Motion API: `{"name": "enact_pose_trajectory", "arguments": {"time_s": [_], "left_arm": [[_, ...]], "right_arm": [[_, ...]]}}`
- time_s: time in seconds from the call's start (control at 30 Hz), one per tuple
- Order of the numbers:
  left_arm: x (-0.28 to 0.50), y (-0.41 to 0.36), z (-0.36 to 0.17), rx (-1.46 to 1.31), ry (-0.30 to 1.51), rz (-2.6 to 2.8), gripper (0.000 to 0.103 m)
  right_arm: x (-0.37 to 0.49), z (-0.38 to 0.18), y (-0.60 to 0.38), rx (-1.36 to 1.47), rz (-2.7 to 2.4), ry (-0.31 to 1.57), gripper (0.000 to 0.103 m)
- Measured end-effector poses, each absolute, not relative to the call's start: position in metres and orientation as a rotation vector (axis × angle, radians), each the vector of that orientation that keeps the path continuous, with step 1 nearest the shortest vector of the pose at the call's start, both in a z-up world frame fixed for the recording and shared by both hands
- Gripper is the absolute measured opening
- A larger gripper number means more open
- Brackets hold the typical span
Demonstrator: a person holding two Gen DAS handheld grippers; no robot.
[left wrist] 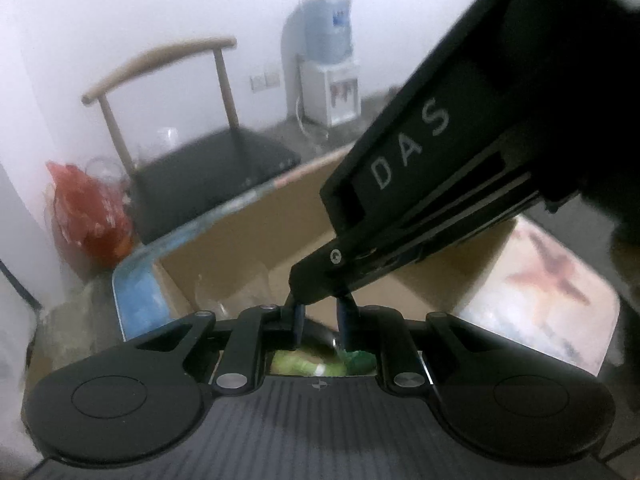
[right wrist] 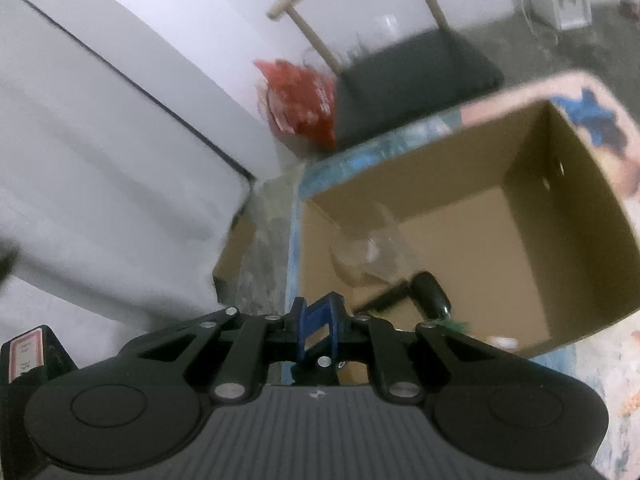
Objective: Organize rigid objects
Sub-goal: 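Carry the green dropper bottle into the box and open the right tool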
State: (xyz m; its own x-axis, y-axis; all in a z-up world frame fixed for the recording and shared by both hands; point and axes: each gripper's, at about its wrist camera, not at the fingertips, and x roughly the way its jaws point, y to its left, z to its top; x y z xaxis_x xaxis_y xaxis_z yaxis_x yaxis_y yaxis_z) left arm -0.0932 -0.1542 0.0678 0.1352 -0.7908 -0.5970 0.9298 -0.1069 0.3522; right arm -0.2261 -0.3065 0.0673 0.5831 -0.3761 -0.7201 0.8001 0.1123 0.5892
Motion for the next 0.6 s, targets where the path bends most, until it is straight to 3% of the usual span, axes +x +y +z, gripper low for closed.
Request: {"name": "enact_pose_trajectory", "arguments": {"time_s": [0.6], "left_arm": [[-0.094, -0.168, 0.069, 0.818, 0.421, -1.373, 0.022]], "right_arm": [[-0.305, 0.054, -0.326, 1.27, -0.988, 0.467, 0.014]]}}
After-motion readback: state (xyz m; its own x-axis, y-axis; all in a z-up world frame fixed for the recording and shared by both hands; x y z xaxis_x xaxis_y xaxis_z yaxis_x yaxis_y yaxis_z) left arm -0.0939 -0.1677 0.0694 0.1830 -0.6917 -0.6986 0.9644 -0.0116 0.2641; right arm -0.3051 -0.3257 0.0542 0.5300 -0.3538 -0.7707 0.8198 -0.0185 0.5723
